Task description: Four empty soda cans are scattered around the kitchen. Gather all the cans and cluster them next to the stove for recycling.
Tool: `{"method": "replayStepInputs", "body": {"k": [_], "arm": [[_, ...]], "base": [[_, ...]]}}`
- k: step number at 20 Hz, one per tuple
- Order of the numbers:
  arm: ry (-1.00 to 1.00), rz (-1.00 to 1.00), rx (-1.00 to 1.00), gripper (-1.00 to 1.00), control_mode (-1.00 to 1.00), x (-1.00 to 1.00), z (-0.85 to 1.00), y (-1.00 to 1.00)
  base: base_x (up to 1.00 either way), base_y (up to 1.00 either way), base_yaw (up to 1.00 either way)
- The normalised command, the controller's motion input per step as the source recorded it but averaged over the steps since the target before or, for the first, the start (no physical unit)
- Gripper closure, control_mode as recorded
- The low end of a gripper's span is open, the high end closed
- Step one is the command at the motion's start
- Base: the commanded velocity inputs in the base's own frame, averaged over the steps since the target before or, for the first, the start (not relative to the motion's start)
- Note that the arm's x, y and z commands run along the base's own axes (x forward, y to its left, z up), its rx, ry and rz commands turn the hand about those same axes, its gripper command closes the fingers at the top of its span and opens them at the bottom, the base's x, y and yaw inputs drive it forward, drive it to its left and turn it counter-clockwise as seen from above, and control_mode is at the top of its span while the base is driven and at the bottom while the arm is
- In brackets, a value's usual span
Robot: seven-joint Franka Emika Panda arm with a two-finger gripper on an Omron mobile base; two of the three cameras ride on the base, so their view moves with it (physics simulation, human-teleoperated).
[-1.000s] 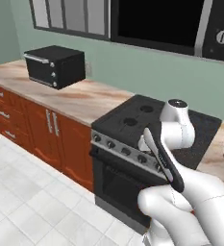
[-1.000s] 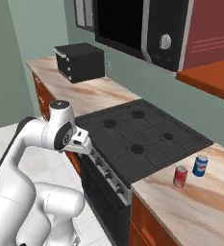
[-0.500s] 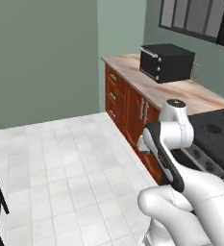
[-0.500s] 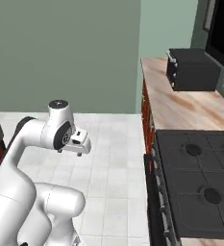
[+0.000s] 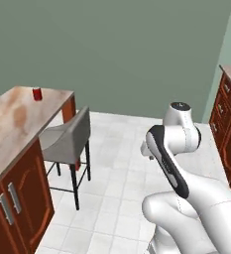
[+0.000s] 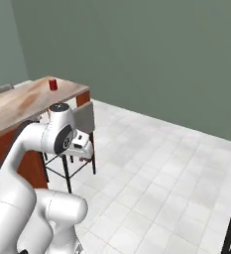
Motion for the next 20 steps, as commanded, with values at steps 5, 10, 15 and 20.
{"method": "replayStepInputs", "body": {"k": [5,10,15,20], "arm": [[0.0,0.0,0.0,-1.0,1.0,0.0,0.0,0.0],[0.0,0.0,0.0,-1.0,1.0,0.0,0.0,0.0],[0.0,0.0,0.0,-1.0,1.0,0.0,0.0,0.0],[0.0,0.0,0.0,-1.0,1.0,0.0,0.0,0.0]], "base": [[0.49,-0.25,0.69],[0.38,-0.62,0.52],[0.54,-0.81,0.43],[0.58,-0.87,0.41]]}}
